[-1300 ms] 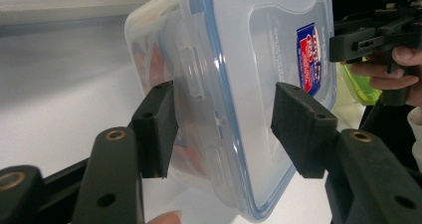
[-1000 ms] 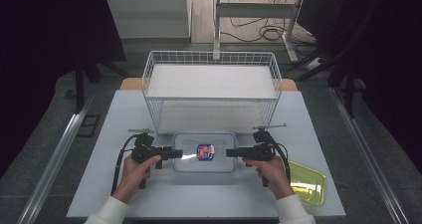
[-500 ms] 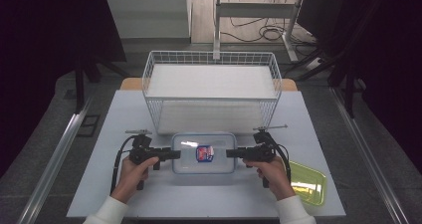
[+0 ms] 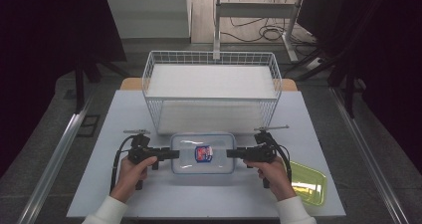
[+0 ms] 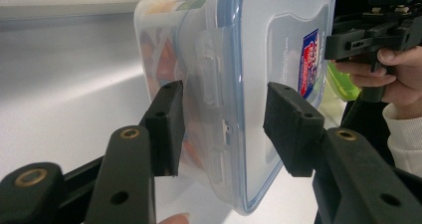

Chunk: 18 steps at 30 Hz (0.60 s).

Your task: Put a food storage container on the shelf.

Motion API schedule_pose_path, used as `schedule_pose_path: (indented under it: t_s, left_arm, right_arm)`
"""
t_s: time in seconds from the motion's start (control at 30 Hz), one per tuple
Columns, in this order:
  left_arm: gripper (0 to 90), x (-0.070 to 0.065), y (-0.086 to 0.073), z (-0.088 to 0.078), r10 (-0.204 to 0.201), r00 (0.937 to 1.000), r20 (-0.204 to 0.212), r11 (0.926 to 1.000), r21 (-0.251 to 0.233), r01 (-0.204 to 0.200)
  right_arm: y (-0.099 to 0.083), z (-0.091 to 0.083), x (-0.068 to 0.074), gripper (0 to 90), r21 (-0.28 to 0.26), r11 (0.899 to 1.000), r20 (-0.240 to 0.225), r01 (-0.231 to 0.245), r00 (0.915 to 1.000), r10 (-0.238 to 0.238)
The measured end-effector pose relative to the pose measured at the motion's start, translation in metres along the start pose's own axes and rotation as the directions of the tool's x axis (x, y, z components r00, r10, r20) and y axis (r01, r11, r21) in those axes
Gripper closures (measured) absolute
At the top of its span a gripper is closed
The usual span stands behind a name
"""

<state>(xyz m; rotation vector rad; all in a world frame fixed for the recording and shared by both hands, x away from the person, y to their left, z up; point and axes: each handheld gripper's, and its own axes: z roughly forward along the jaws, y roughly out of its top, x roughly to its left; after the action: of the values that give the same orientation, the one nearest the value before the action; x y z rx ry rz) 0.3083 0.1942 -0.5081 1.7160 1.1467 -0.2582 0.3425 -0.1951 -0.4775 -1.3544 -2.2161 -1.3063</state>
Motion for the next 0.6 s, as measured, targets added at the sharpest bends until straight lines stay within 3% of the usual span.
schedule_pose_path:
  t_s: [0.27,0.6]
  left_arm:
    - [51.6,-0.005,0.000,-0.002,0.002,1.0000,-0.003,0.9999,-0.011,-0.002]
    - [51.7,-0.019,0.001,-0.014,0.052,0.9984,-0.021,0.9984,-0.023,-0.052]
  right_arm:
    - [-0.002,-0.001,0.000,49.7,-0.013,1.000,-0.003,0.002,1.0000,-0.002]
    - [-0.004,-0.007,0.012,49.6,-0.043,0.998,-0.015,0.034,0.9993,-0.034]
